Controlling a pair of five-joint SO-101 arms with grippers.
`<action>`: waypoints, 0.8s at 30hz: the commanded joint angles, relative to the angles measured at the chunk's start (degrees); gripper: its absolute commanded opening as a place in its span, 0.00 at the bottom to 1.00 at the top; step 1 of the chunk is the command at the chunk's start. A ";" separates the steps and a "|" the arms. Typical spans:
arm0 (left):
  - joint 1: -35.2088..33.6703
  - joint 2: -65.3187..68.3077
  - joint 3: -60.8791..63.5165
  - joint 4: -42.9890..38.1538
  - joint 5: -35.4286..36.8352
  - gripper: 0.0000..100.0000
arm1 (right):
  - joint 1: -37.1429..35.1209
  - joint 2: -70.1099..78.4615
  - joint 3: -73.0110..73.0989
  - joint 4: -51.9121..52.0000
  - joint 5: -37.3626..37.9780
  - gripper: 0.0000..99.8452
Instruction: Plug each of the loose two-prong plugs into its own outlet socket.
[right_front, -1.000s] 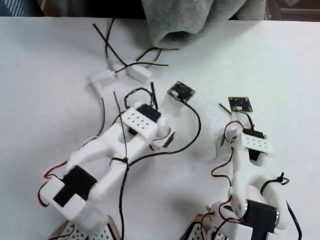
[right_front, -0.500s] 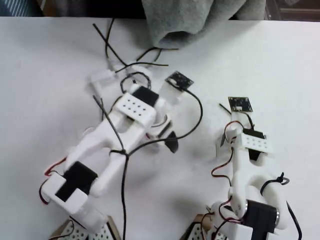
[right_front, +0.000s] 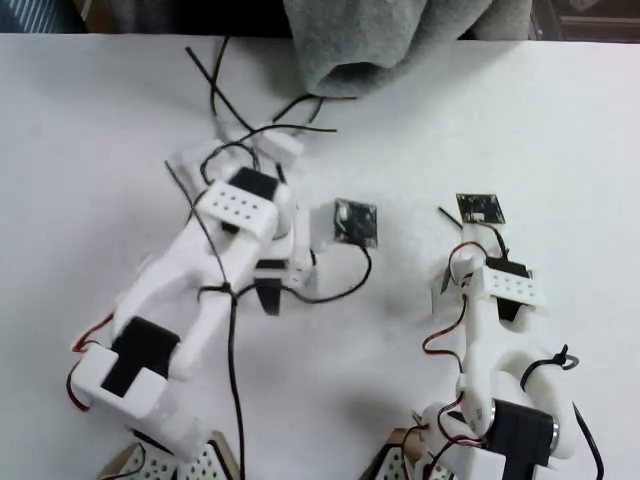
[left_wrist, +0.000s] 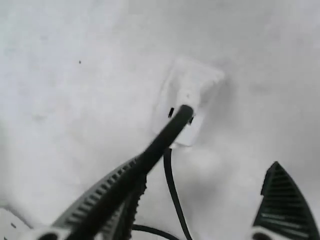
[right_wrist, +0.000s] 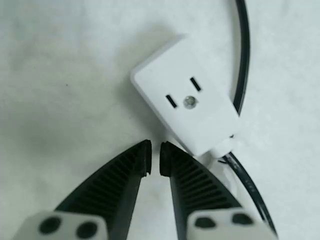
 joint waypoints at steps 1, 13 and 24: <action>2.33 -0.57 3.52 -8.09 -2.02 0.35 | 0.22 -1.80 -0.09 -0.75 -0.18 0.05; 3.91 2.77 5.89 -13.19 -2.02 0.35 | 0.13 -1.80 -0.09 -0.75 -0.18 0.05; 3.91 28.35 -30.42 15.38 4.13 0.06 | 0.13 -1.80 -0.09 -0.75 -0.18 0.05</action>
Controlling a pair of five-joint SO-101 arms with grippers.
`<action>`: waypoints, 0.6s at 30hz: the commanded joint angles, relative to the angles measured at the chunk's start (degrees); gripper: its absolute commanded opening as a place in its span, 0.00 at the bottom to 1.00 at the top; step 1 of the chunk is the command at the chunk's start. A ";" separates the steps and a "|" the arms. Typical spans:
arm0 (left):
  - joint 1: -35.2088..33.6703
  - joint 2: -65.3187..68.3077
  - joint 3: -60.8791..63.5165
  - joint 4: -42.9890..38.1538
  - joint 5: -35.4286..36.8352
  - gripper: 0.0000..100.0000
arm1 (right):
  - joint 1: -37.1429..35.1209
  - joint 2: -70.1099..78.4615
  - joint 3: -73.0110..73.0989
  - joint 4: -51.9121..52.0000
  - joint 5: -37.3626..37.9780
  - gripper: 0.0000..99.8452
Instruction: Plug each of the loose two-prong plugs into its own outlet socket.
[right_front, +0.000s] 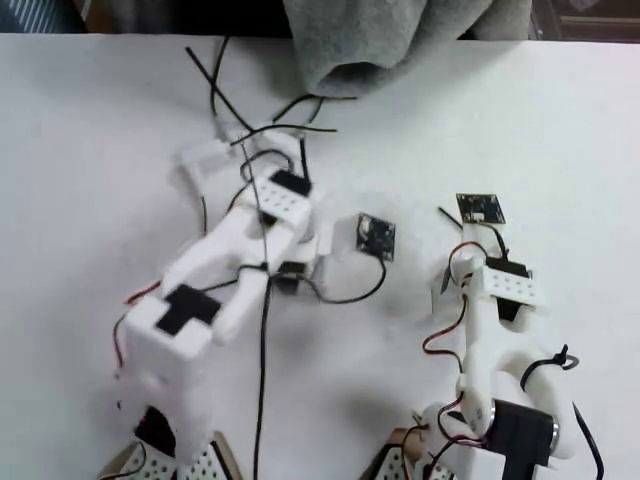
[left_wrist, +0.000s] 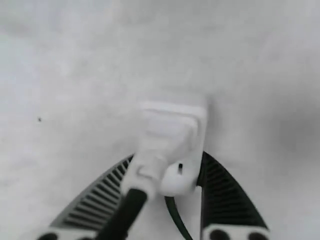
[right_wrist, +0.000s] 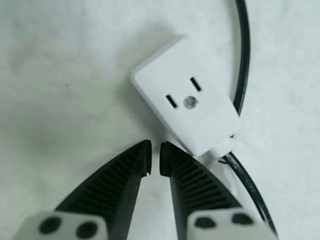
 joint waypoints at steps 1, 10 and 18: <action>0.57 6.90 -13.19 8.26 4.66 0.06 | 0.13 -1.80 -0.09 -0.75 -0.18 0.05; -0.40 11.12 -30.59 14.95 11.69 0.02 | 0.13 -1.80 -0.09 -0.75 -0.18 0.05; -7.69 11.74 -55.47 14.24 38.59 0.02 | 0.13 -1.80 -0.09 -0.75 -0.18 0.05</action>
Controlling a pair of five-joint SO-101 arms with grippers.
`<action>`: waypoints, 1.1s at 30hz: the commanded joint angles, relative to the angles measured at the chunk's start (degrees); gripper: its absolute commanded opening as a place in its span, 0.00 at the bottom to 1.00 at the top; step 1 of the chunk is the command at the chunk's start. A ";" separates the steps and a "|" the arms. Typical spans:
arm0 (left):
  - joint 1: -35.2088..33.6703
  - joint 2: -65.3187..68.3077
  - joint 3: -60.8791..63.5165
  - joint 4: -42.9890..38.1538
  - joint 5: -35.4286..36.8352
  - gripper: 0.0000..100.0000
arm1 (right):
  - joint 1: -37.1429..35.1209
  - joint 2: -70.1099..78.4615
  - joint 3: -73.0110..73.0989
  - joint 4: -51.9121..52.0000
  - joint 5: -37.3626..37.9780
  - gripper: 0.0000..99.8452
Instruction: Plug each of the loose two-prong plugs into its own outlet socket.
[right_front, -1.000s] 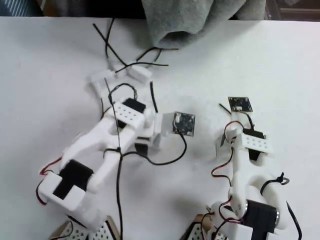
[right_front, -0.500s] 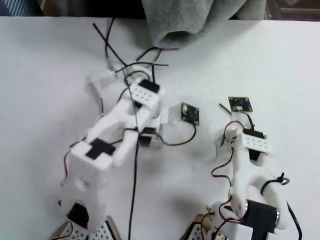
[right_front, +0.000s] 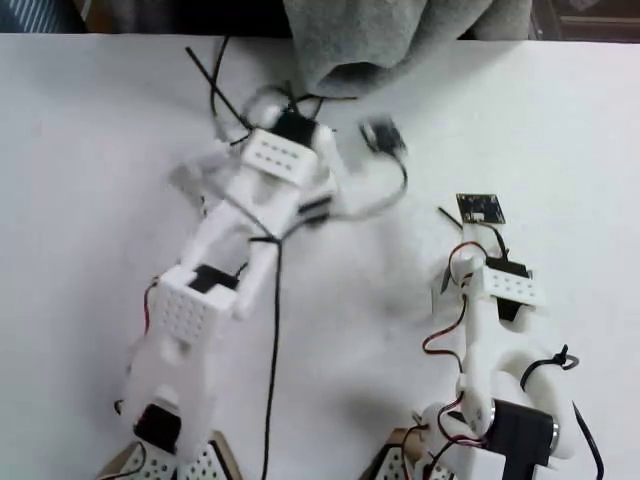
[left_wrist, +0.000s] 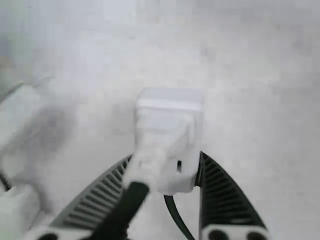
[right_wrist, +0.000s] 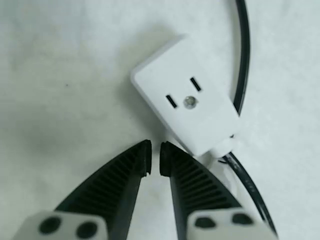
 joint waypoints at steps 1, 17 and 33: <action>-4.26 -0.92 -10.99 -0.53 7.38 0.02 | 0.13 -1.80 -0.09 -0.75 -0.18 0.05; -22.02 -0.84 -4.22 -21.45 9.32 0.02 | -1.36 -1.80 0.88 -1.98 -0.18 0.05; -27.21 21.76 -14.15 -26.37 3.43 0.21 | -1.54 -1.80 0.88 -2.33 -0.18 0.05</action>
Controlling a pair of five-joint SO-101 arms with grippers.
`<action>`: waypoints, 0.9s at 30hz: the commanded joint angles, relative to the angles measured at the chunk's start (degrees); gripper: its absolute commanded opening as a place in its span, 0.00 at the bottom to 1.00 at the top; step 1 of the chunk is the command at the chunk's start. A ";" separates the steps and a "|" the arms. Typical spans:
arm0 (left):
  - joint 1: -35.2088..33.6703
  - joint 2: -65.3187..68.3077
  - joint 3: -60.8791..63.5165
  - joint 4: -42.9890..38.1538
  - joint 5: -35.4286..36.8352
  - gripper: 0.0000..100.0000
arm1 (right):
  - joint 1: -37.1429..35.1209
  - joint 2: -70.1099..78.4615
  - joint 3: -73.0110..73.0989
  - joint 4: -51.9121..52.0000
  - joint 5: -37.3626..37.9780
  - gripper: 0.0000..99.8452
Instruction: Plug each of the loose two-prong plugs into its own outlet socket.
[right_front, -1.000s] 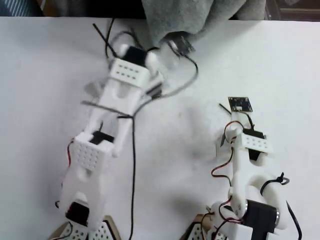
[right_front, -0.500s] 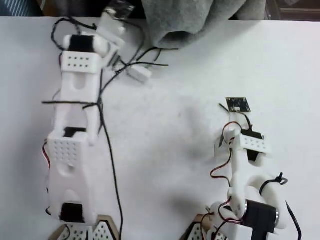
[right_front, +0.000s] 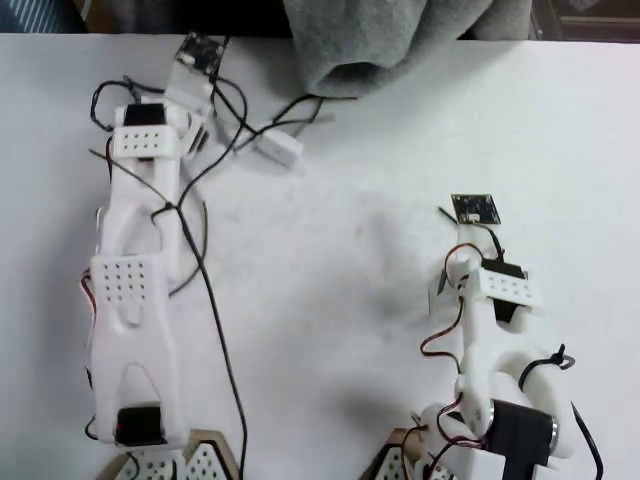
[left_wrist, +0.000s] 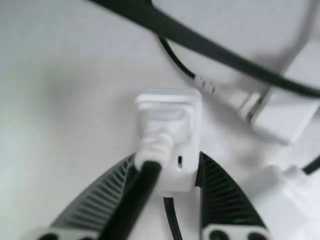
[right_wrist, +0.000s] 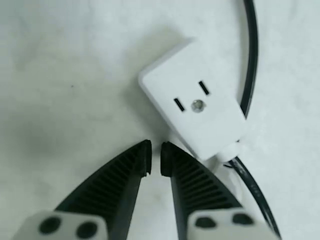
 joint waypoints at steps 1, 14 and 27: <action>-0.48 3.38 -8.18 4.13 -0.62 0.25 | -0.57 -1.71 -0.09 -0.75 -0.18 0.05; -3.82 -2.33 -36.57 34.11 7.56 0.37 | -0.48 -1.71 -0.09 -0.75 -0.09 0.05; -12.97 -33.27 -13.36 38.15 13.89 0.37 | -0.31 -2.24 -0.09 -1.80 -0.62 0.05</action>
